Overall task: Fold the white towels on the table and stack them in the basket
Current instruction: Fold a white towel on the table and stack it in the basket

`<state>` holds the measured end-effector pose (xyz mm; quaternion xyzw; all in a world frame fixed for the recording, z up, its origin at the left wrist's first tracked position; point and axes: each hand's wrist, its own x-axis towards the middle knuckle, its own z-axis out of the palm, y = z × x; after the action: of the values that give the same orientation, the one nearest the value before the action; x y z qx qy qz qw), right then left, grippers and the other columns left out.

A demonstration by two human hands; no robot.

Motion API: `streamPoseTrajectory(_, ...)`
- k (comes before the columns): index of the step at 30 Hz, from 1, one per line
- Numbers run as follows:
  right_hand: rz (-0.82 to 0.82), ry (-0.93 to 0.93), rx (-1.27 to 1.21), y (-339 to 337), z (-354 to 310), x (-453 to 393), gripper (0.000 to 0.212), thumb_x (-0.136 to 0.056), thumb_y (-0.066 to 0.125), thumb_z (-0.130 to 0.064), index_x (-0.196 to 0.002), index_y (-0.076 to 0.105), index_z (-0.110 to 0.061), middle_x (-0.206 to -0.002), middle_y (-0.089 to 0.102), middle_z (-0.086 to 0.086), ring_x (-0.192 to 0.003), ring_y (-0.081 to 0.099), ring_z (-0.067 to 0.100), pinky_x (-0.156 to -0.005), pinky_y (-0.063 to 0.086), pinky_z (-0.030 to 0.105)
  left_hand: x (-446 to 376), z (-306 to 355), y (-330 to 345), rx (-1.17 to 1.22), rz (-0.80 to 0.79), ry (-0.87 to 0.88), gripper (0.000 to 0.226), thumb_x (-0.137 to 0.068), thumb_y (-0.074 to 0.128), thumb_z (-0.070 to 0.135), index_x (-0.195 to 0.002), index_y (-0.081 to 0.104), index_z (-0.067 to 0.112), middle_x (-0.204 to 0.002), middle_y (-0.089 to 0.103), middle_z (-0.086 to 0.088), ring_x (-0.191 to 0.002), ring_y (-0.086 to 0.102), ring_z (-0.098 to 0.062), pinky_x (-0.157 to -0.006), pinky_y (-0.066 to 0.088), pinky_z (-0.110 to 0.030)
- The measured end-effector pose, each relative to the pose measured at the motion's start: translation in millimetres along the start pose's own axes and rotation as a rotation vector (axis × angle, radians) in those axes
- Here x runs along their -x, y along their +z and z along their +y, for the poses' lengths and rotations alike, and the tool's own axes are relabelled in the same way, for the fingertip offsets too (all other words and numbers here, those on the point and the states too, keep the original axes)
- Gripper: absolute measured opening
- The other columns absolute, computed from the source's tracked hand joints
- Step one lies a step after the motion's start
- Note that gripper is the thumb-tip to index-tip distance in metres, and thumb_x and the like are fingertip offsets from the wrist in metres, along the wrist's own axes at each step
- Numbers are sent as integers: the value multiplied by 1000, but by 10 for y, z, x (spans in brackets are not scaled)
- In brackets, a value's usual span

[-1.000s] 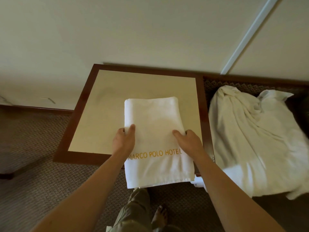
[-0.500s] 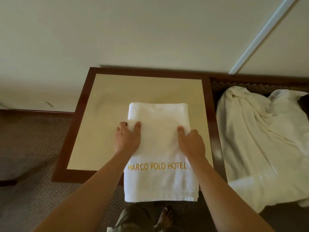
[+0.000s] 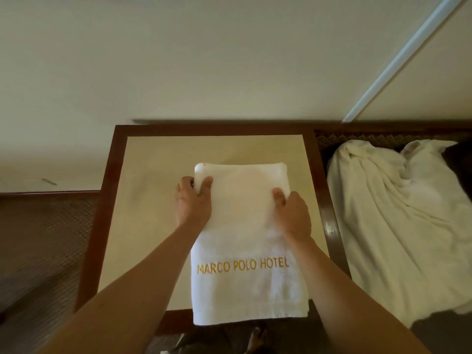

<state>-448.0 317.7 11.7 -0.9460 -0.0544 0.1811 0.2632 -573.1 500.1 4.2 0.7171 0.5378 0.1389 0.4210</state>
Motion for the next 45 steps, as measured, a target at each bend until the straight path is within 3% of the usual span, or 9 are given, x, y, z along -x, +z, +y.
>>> streamPoseTrajectory(6, -305, 195, -35, -336, 47, 191, 63, -78, 64, -79, -89, 62, -17, -86, 67, -1, -77, 67, 19, -67, 53, 30, 96, -155, -317, -98, -193, -86, 47, -99, 56, 52, -129, 58, 17, -112, 67, -1, -104, 61, -25, -89, 47, -37)
streamPoseTrajectory(12, -382, 253, -188, -333, 237, 425, 49, -67, 89, -57, -84, 74, -14, -74, 76, -1, -66, 75, 14, -62, 61, 29, 597, -474, -534, -143, -452, -130, 36, -91, 68, 53, -116, 62, 28, -104, 71, 11, -94, 67, -14, -87, 55, -40)
streamPoseTrajectory(18, -453, 319, -489, -315, 274, 535, 43, -68, 94, -38, -97, 76, -12, -81, 79, -2, -72, 77, 17, -65, 62, 32, 474, -222, -420, -146, -409, -104, 48, -83, 78, 51, -113, 57, 20, -109, 66, 0, -96, 64, -24, -82, 51, -37)
streamPoseTrajectory(22, -380, 260, -581, -267, 345, 648, 30, -75, 89, -36, -96, 77, -19, -86, 79, -6, -80, 77, 14, -73, 62, 34, 452, -127, -378, -109, -451, -70, 49, -81, 83, 45, -114, 56, 20, -108, 66, 2, -98, 65, -23, -87, 55, -40)
streamPoseTrajectory(28, -409, 303, -733, -262, 681, 832, 53, -67, 90, -42, -110, 74, -15, -101, 79, 2, -92, 77, 22, -87, 61, 49, 563, -31, -335, -11, -569, -33, 56, -77, 88, 34, -118, 52, 22, -108, 66, 11, -97, 67, -8, -79, 56, -33)
streamPoseTrajectory(32, -328, 308, -815, -408, 915, 989, 25, -80, 88, -24, -100, 75, -15, -95, 80, -2, -88, 77, 17, -81, 63, 38, 806, 46, -209, -21, -585, 22, 60, -78, 88, 33, -123, 51, 21, -109, 65, 11, -96, 66, -6, -73, 54, -28)
streamPoseTrajectory(38, -120, 274, -869, -864, 1560, 1281, 35, -78, 88, -31, -107, 76, -17, -97, 80, -5, -92, 76, 14, -85, 62, 40, 1526, 373, 180, -26, -632, 140, 64, -78, 88, 35, -127, 50, 18, -111, 66, 8, -97, 67, -10, -82, 59, -37)
streamPoseTrajectory(42, 12, 279, -909, -1288, 2122, 1610, 28, -78, 88, -37, -98, 75, -22, -98, 79, -7, -92, 75, 10, -87, 61, 37, 2179, 623, 503, -7, -687, 241, 57, -80, 87, 32, -122, 49, 22, -105, 63, 15, -91, 64, -1, -70, 53, -24)
streamPoseTrajectory(45, 139, 307, -973, -1614, 2623, 1933, 43, -76, 90, -36, -112, 75, -16, -105, 78, -4, -96, 75, 13, -86, 62, 39, 2715, 772, 813, -3, -758, 338, 54, -80, 87, 31, -120, 50, 20, -106, 63, 14, -93, 63, -1, -68, 51, -19)
